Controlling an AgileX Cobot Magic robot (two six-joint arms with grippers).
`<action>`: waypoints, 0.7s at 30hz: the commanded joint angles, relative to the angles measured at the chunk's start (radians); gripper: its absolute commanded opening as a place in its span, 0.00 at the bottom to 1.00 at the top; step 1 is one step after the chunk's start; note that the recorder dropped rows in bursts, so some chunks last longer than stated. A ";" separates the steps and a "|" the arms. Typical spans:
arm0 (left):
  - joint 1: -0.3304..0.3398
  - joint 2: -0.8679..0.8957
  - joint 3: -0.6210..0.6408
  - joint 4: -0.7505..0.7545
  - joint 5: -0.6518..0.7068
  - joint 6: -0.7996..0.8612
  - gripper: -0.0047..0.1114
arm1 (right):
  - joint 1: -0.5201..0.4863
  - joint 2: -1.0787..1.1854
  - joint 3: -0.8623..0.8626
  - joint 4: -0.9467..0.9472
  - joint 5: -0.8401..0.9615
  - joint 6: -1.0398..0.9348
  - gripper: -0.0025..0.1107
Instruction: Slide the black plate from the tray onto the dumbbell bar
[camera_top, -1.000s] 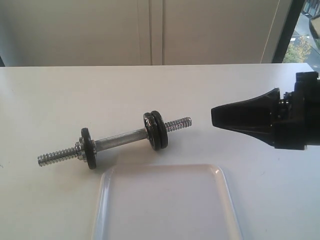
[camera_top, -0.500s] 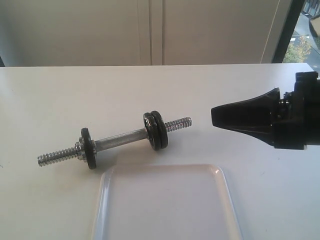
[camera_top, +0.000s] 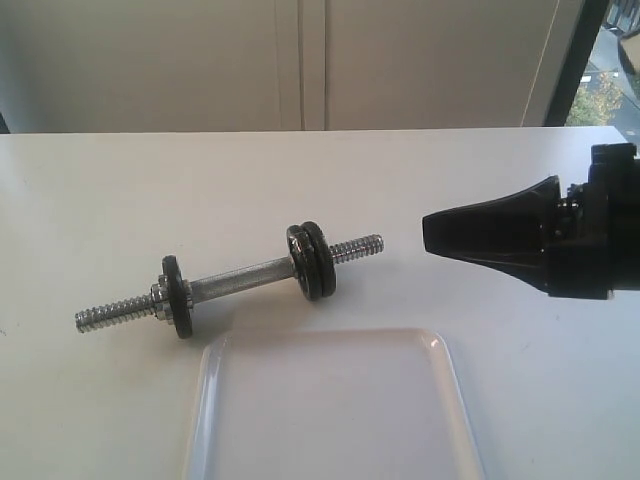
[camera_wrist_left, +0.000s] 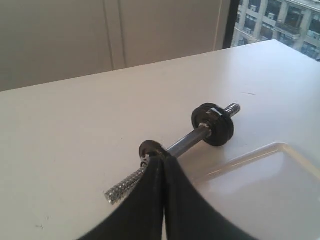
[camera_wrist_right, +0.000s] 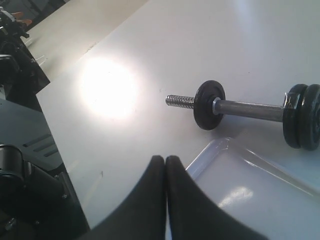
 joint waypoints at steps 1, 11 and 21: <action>0.054 -0.121 0.107 0.001 0.003 -0.008 0.04 | 0.001 -0.006 0.003 -0.005 0.001 -0.013 0.02; 0.109 -0.189 0.273 0.060 -0.083 -0.203 0.04 | 0.001 -0.006 0.003 -0.005 0.006 -0.013 0.02; 0.109 -0.189 0.430 0.315 -0.369 -0.482 0.04 | 0.001 -0.006 0.003 -0.005 0.006 -0.013 0.02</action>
